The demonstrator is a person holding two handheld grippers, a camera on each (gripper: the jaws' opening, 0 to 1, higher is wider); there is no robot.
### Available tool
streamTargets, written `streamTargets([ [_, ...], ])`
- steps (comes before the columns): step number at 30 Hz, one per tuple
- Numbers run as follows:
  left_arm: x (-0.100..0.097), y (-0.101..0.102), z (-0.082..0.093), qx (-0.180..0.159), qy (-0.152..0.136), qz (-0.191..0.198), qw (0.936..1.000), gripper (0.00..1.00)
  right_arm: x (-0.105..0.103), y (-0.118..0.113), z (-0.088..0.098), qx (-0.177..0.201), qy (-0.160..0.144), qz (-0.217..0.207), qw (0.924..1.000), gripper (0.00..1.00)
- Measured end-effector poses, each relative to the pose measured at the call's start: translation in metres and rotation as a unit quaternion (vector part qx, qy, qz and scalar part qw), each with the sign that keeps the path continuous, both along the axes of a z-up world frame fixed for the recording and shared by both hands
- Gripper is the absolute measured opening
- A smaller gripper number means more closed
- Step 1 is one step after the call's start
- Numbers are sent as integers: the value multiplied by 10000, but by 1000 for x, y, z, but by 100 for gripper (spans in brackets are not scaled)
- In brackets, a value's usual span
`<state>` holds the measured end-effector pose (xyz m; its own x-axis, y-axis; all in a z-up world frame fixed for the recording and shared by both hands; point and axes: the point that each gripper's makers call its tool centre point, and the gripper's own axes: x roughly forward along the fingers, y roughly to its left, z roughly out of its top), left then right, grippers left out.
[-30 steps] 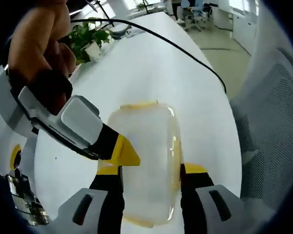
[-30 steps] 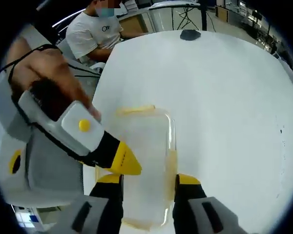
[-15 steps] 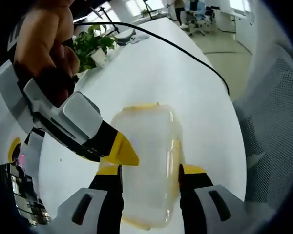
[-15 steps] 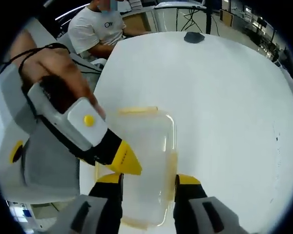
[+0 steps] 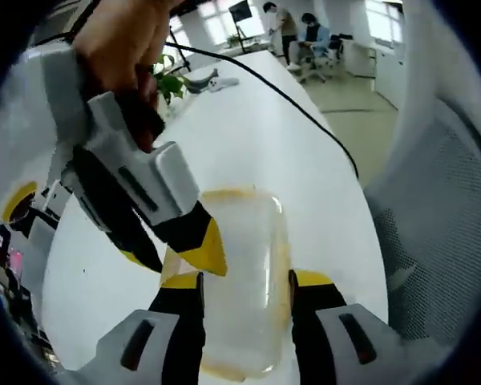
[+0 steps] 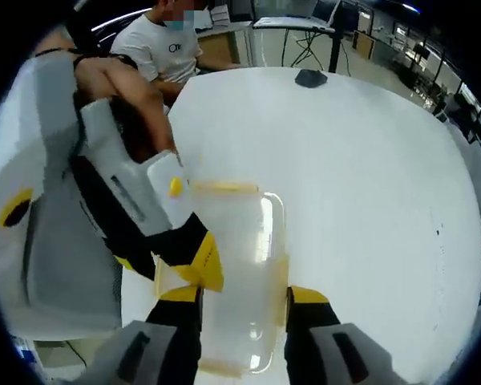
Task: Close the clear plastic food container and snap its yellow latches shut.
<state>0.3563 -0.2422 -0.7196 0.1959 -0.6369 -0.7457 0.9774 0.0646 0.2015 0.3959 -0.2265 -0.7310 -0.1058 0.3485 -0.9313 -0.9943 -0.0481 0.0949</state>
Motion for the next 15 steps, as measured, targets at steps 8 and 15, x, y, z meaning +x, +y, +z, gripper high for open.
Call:
streamTargets([
  [8,10,22,8,190,500,1,9986,56,-7,-13,15,482,40,-366,9982,40],
  [15,27,43,7,382,524,92,9979,65,-16,-35,8,512,25,-547,9972,63],
])
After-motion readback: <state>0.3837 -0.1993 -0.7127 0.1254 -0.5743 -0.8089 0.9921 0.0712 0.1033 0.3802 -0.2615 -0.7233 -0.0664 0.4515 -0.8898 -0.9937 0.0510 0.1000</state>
